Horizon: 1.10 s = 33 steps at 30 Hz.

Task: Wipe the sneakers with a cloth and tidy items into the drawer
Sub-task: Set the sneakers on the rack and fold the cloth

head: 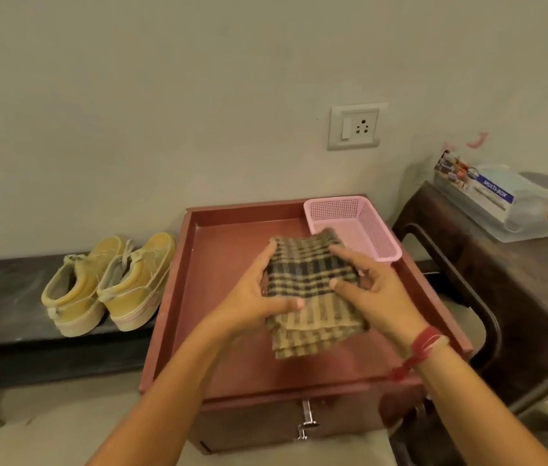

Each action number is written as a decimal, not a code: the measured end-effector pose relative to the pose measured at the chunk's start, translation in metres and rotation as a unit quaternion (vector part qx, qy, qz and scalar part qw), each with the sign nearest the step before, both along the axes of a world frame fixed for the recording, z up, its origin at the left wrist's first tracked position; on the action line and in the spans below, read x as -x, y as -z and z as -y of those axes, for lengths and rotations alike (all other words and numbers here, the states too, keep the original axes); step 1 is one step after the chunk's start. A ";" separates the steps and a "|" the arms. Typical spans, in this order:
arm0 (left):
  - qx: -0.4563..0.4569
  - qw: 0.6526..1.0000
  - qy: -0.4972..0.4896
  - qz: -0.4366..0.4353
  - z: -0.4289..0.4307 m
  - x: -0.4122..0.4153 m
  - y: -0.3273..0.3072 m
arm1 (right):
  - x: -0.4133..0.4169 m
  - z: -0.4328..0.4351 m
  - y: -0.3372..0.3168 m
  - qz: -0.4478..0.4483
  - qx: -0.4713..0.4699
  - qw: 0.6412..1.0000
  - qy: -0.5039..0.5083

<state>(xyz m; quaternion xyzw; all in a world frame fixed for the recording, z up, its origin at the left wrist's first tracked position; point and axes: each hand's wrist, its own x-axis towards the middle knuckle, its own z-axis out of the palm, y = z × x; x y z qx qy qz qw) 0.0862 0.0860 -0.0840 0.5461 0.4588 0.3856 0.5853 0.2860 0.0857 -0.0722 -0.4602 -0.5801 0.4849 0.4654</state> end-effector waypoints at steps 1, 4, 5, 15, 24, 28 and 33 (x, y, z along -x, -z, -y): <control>-0.011 1.000 0.014 -0.006 -0.015 -0.007 -0.011 | -0.010 -0.008 -0.009 0.038 -0.014 0.999 -0.015; -0.027 0.997 0.036 -0.058 -0.078 -0.036 -0.037 | -0.039 -0.056 -0.030 0.179 -0.038 0.983 -0.030; -0.017 0.996 0.034 -0.080 -0.102 -0.046 -0.039 | -0.046 -0.075 -0.033 0.197 -0.030 0.980 -0.018; -0.092 0.883 0.029 -0.459 -0.206 -0.106 0.001 | -0.052 -0.195 0.025 0.470 0.017 0.882 -0.026; -0.171 0.717 0.099 -0.668 -0.204 -0.134 0.018 | -0.050 -0.199 0.063 0.571 0.041 0.820 -0.001; -0.235 0.558 0.115 -0.787 -0.201 -0.136 0.011 | -0.054 -0.196 0.055 0.586 0.015 0.811 -0.003; -0.161 0.581 0.155 -0.783 -0.209 -0.119 0.015 | -0.058 -0.187 0.056 0.599 -0.023 0.800 0.037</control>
